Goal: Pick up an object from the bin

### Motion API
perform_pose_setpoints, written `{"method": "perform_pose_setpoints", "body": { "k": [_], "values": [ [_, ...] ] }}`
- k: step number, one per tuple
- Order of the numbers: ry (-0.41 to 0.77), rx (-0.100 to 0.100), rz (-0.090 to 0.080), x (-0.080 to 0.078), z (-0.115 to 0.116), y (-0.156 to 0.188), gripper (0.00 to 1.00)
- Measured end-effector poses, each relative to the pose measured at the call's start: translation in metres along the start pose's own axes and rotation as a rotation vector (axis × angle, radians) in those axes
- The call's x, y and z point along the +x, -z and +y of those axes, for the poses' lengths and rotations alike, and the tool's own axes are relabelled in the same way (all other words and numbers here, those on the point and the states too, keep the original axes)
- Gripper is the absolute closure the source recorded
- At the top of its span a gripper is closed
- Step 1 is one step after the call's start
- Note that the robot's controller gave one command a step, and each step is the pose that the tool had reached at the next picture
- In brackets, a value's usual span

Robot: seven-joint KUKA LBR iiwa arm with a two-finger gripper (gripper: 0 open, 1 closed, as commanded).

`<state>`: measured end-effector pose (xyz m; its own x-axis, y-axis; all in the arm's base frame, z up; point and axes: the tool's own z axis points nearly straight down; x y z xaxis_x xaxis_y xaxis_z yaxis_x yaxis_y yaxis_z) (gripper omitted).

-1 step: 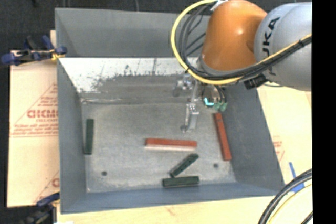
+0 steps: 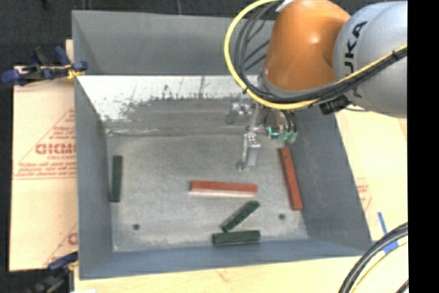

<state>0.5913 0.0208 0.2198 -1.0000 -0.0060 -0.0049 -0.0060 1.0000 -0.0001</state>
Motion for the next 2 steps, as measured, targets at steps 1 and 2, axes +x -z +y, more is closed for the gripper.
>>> {"method": "perform_pose_setpoints", "body": {
  "k": [1,2],
  "values": [
    [0.084,0.000,-0.003,0.020,-0.010,-0.039,0.00],
    [0.313,0.001,0.000,0.009,-0.006,-0.079,0.00]
  ]
}}
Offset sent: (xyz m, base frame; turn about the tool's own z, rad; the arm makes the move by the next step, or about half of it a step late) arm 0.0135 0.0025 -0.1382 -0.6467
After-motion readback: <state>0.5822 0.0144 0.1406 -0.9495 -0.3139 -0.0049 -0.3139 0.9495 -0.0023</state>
